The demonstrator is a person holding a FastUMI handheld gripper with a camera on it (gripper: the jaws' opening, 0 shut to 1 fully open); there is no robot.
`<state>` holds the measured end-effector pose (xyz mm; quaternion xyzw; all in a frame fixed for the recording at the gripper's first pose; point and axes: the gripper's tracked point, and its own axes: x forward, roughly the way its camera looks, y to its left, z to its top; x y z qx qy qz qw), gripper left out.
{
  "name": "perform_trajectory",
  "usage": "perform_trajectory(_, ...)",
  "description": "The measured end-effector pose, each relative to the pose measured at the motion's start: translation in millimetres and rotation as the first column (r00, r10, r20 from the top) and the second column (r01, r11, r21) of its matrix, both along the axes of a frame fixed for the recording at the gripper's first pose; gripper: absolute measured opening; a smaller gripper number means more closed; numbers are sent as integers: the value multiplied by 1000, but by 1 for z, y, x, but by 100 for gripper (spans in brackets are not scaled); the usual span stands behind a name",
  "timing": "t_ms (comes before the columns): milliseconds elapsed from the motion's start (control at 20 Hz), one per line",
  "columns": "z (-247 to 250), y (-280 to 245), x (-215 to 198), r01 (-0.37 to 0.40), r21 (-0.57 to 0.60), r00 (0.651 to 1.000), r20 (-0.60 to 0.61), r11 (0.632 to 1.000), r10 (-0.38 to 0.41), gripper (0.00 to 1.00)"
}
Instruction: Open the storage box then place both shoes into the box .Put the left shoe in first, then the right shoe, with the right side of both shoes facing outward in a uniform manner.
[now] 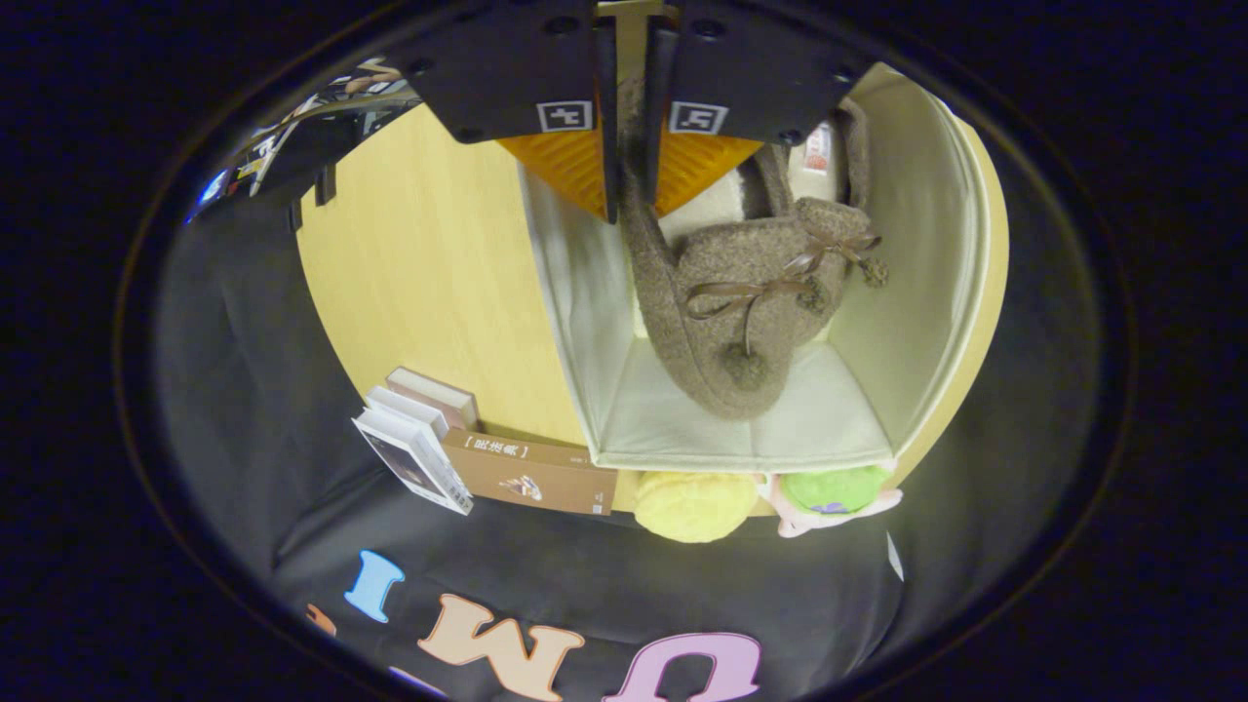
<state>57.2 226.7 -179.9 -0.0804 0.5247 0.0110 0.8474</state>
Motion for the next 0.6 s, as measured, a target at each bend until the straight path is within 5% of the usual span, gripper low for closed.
perform_trajectory(400,48,29,6,-30,239,991,134,971,-3,59)
perform_trajectory(600,111,38,29,-86,386,936,348,918,-58,83)
